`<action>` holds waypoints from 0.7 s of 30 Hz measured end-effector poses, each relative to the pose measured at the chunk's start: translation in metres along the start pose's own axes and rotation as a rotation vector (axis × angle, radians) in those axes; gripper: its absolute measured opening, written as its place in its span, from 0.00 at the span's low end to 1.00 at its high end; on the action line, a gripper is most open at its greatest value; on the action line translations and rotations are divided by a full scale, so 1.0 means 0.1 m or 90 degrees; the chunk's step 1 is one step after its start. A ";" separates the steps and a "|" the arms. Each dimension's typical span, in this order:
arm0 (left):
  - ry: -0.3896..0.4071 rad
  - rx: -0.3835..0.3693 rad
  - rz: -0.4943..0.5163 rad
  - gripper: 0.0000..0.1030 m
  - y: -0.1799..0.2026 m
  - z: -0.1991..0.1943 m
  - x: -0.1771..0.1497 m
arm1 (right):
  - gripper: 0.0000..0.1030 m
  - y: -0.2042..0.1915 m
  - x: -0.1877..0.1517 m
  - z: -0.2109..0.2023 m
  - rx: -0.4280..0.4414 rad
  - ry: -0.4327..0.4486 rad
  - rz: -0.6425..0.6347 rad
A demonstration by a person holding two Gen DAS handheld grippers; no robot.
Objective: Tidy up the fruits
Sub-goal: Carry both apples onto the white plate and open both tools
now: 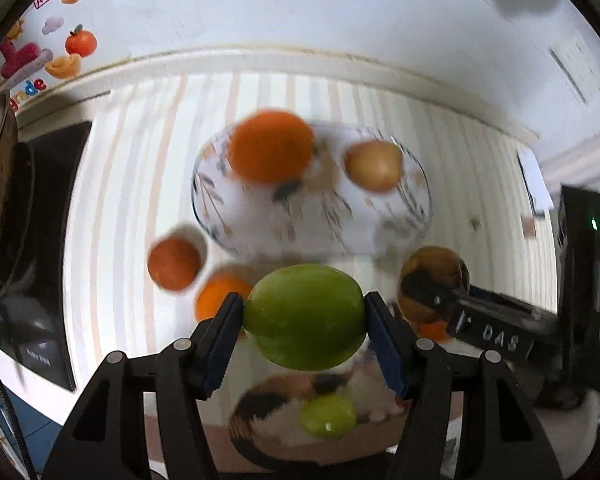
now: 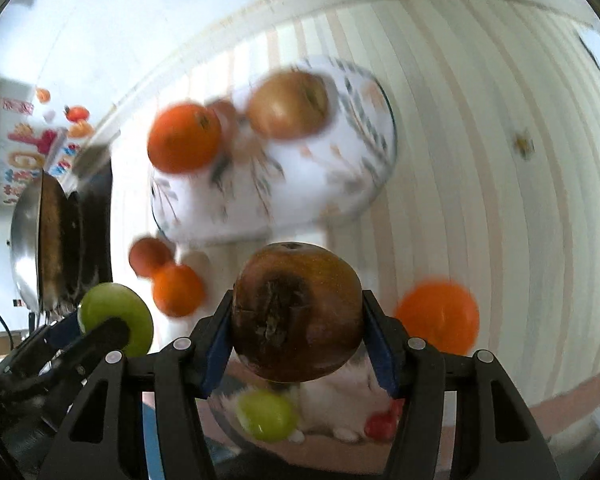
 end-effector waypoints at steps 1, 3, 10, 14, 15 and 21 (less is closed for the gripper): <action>0.001 0.006 -0.008 0.58 -0.07 0.04 0.12 | 0.59 0.00 0.08 -0.01 0.000 0.006 -0.002; -0.007 0.016 -0.022 0.58 -0.19 0.07 0.31 | 0.59 -0.04 0.27 0.00 0.001 0.017 -0.005; -0.061 0.043 -0.079 0.58 -0.65 0.39 0.64 | 0.59 -0.37 0.54 0.26 -0.026 0.028 -0.033; -0.079 0.050 -0.100 0.58 -0.75 0.51 0.64 | 0.60 -0.51 0.62 0.42 -0.033 0.019 -0.038; -0.083 0.051 -0.101 0.58 -0.75 0.54 0.65 | 0.60 -0.51 0.62 0.45 -0.035 0.016 -0.039; -0.098 0.053 -0.099 0.58 -0.73 0.65 0.64 | 0.60 -0.55 0.64 0.60 -0.025 -0.012 -0.029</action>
Point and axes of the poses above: each gripper's, at about its wrist camera, not at the fingertips, and z roughly the way its jaws point, y to its right, x to its top, the point moved 3 cm from there along z, roughly the way its jaws point, and after that the axes turned 14 degrees about -x, right-handed, at the moved point
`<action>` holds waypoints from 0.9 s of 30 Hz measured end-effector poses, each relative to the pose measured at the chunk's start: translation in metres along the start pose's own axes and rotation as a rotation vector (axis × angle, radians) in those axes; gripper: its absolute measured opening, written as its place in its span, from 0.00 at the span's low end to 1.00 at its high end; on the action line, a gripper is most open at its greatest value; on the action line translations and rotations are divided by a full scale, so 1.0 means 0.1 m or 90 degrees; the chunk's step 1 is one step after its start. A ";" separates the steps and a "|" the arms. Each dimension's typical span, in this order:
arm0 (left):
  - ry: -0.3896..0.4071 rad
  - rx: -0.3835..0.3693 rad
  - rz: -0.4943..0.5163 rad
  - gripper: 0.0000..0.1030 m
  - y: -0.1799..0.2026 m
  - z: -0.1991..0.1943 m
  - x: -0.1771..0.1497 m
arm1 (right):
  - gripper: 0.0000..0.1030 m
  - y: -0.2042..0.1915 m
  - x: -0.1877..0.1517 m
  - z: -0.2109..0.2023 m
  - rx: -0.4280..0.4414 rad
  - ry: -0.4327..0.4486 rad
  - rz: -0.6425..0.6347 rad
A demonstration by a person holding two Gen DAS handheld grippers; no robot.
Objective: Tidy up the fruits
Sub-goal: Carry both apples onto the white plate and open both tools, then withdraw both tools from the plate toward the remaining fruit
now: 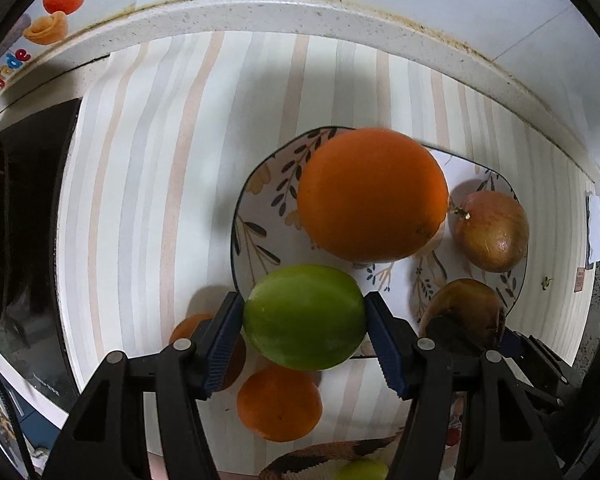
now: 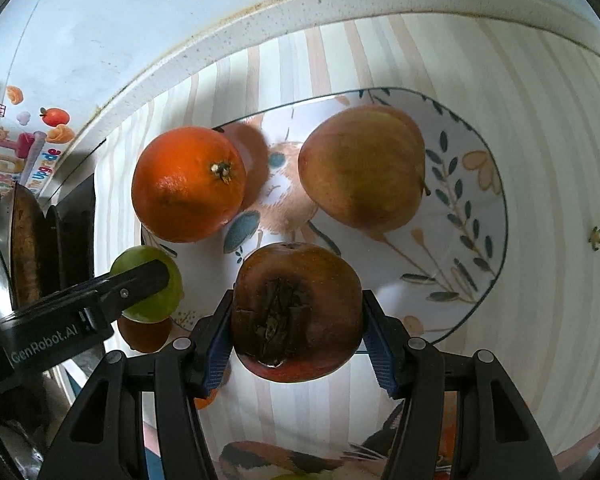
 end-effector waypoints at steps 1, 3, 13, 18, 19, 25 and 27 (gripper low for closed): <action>-0.001 -0.003 -0.003 0.58 0.01 0.00 -0.01 | 0.61 -0.01 0.00 0.01 0.003 -0.006 0.002; 0.010 -0.004 -0.013 0.58 0.00 -0.02 -0.03 | 0.74 -0.01 0.00 0.01 0.009 -0.016 0.002; 0.060 0.017 0.015 0.87 0.01 -0.32 -0.18 | 0.94 0.16 -0.11 -0.32 -0.075 0.004 -0.037; 0.094 0.053 0.034 0.87 0.06 -0.50 -0.35 | 0.94 0.25 -0.22 -0.47 -0.127 0.028 -0.041; 0.099 0.057 0.037 0.87 0.07 -0.54 -0.37 | 0.94 0.26 -0.25 -0.51 -0.133 0.035 -0.043; 0.143 0.075 0.054 0.87 0.18 -0.78 -0.62 | 0.94 0.32 -0.45 -0.78 -0.145 0.065 -0.037; 0.158 0.080 0.064 0.87 0.23 -0.87 -0.70 | 0.94 0.34 -0.51 -0.86 -0.152 0.079 -0.038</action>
Point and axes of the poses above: each gripper's, at about its wrist camera, not at the fingertips, and z roughly the way its jaws point, y to its right, x to its top, the point moved 3 cm from there along z, roughly the way its jaws point, and after that the axes turned 14 degrees about -x, right-handed, at the moved point
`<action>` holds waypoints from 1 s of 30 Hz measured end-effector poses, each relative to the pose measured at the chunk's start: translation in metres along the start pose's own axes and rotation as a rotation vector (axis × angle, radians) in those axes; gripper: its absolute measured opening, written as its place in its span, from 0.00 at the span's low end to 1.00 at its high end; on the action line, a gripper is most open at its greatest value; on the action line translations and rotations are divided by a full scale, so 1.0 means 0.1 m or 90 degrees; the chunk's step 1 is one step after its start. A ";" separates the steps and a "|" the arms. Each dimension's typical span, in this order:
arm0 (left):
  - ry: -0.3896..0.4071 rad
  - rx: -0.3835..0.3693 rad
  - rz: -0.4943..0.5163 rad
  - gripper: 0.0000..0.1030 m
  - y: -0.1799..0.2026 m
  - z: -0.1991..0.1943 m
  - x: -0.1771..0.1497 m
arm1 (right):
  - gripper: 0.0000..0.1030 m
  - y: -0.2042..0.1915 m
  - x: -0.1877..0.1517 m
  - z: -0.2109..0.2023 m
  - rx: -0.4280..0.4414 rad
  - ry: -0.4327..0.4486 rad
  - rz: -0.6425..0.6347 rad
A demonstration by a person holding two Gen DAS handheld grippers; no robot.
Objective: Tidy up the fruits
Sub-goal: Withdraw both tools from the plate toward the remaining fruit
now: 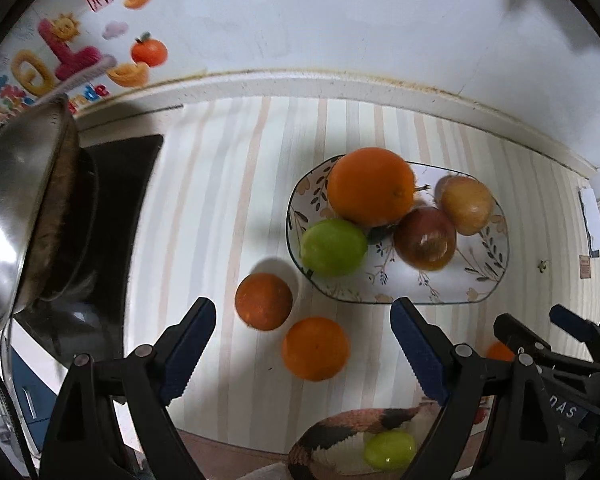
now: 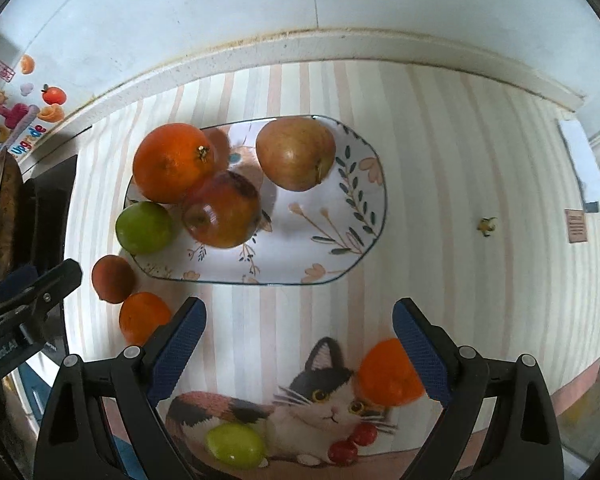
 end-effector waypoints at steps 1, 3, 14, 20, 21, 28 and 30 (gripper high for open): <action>0.007 0.004 0.006 0.87 0.02 -0.04 -0.03 | 0.94 0.02 -0.04 -0.06 -0.005 0.010 0.000; 0.021 0.007 0.017 0.87 0.06 -0.15 -0.09 | 0.94 0.05 -0.08 -0.15 -0.011 0.023 0.000; 0.057 -0.014 0.033 0.87 0.23 -0.60 -0.38 | 0.94 0.18 -0.38 -0.79 -0.026 0.114 0.005; 0.067 -0.019 0.036 0.87 0.29 -0.75 -0.49 | 0.94 0.20 -0.53 -1.06 -0.009 0.143 0.010; 0.067 -0.018 0.037 0.87 0.29 -0.75 -0.51 | 0.94 0.20 -0.55 -1.10 -0.005 0.146 0.012; -0.004 -0.013 0.014 0.90 0.10 -0.43 -0.76 | 0.94 0.09 -0.75 -0.87 0.056 0.065 -0.008; -0.028 0.001 0.009 0.92 0.02 -0.29 -0.86 | 0.94 0.00 -0.88 -0.55 0.087 -0.010 -0.021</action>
Point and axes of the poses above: each gripper's, at about its wrist camera, not at the fingertips, and z roughly the way its jaws point, y to its right, x to its top, the point moved 3 cm from there along z, roughly the way its jaws point, and after that the axes turned 14 degrees about -x, right-handed, at the moved point
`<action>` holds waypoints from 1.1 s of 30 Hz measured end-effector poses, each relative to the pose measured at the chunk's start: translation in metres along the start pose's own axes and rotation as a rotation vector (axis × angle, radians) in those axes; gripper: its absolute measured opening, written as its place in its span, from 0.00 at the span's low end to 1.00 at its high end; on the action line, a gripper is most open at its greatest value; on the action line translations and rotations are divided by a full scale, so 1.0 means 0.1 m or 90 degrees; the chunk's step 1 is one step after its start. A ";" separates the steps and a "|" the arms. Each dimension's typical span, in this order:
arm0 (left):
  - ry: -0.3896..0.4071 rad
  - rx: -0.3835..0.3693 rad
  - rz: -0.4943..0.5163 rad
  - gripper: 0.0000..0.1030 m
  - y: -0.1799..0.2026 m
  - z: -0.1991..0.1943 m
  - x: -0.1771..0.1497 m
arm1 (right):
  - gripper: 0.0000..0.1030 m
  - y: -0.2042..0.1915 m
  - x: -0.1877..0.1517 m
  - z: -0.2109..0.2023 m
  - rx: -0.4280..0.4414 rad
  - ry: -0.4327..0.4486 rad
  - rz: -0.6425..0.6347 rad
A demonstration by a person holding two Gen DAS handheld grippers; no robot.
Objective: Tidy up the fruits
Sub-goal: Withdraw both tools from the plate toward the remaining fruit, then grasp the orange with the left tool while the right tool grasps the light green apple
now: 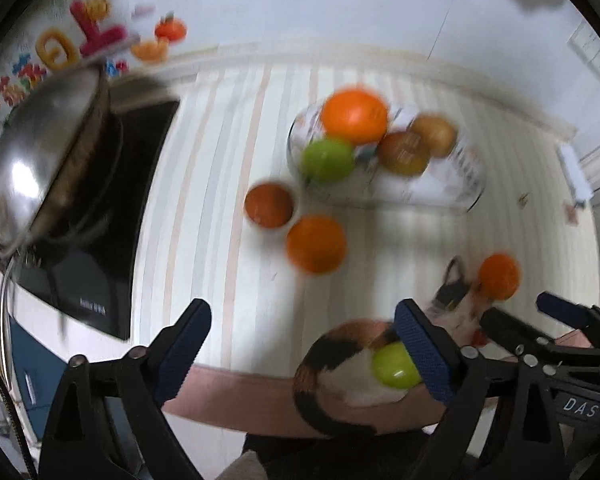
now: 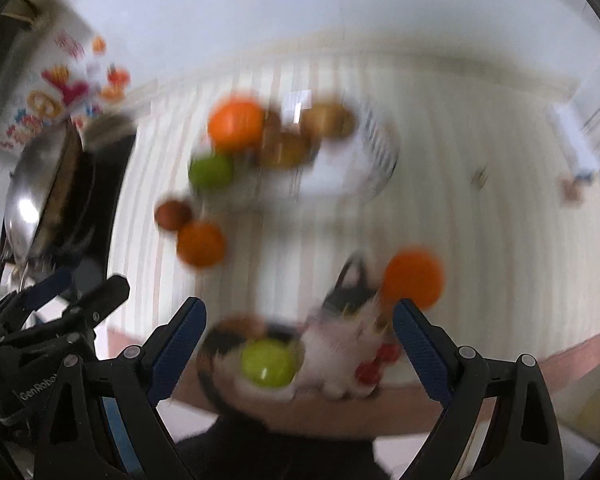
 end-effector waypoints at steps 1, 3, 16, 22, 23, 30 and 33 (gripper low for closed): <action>-0.016 0.010 -0.003 0.92 -0.06 0.09 -0.06 | 0.94 -0.02 -0.04 0.12 0.013 -0.026 -0.002; -0.039 0.021 -0.017 0.92 -0.16 0.21 -0.14 | 0.94 -0.07 -0.17 0.47 0.046 -0.103 -0.003; -0.074 0.020 -0.101 0.92 -0.52 0.49 -0.14 | 0.62 -0.54 -0.56 1.44 0.088 -0.264 -0.032; -0.076 -0.003 -0.070 0.92 -0.37 0.65 0.25 | 0.62 -0.53 -0.52 1.39 0.027 -0.187 -0.047; -0.081 -0.002 -0.059 0.92 -0.33 0.72 0.33 | 0.62 -0.47 -0.48 1.38 0.024 -0.179 -0.036; -0.134 -0.002 0.022 0.92 -0.06 1.25 0.72 | 0.62 -0.23 -0.20 1.38 0.007 -0.150 0.004; -0.137 0.016 0.062 0.89 0.04 1.39 0.75 | 0.62 -0.19 -0.17 1.42 0.008 -0.148 0.008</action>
Point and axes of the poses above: each gripper's, at about its wrist camera, not at the fingertips, and z roughly the way its jaws point, y to its right, x to its top, the point moved 3 cm from there along z, roughly the way its jaws point, and after that the axes turned 14 degrees about -x, right-handed, at the moved point
